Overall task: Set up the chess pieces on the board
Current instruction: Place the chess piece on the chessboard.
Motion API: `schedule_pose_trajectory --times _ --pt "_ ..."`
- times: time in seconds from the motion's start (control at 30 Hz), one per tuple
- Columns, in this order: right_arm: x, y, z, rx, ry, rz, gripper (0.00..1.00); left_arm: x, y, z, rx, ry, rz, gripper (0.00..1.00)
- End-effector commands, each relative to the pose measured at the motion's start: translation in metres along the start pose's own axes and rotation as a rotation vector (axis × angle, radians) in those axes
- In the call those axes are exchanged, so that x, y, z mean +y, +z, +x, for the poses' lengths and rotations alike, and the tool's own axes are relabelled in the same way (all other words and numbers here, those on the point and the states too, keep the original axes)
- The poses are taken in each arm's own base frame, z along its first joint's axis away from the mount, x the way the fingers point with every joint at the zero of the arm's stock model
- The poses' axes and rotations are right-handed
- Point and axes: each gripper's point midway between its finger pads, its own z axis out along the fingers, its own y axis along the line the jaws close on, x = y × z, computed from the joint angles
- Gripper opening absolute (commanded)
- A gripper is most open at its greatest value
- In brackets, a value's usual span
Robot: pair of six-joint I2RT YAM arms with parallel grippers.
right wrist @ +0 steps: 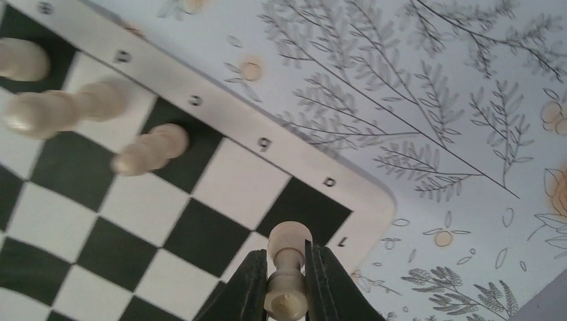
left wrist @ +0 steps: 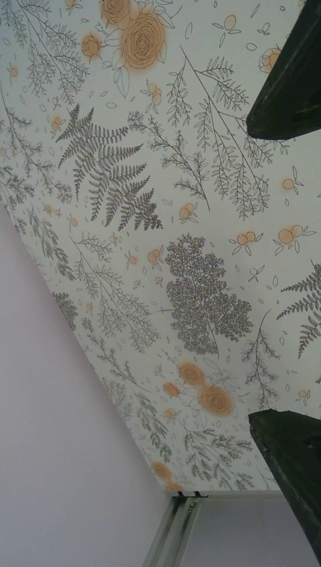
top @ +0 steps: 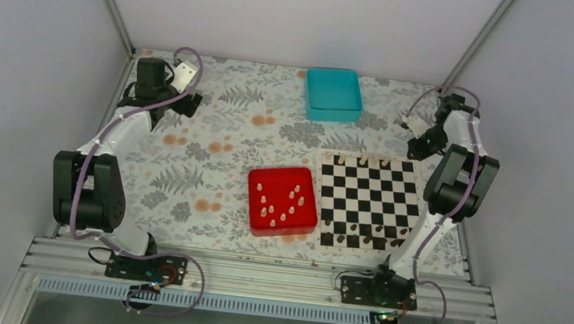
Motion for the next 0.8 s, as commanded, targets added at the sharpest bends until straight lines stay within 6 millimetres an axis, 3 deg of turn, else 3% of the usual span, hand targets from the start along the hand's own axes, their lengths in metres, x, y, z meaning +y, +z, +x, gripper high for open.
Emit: schedule_pose_trajectory --times 0.0,0.43,0.77 --pt "-0.027 0.007 0.006 -0.011 0.029 0.019 0.09 0.0 -0.007 -0.007 -0.031 0.016 -0.003 1.0" --pt "-0.022 0.034 0.018 0.015 0.045 -0.058 0.09 -0.001 -0.006 -0.006 -0.028 0.016 0.005 1.0" --pt "-0.016 0.042 0.023 0.039 0.047 -0.083 0.09 -0.001 -0.005 -0.005 -0.025 0.017 0.006 1.0"
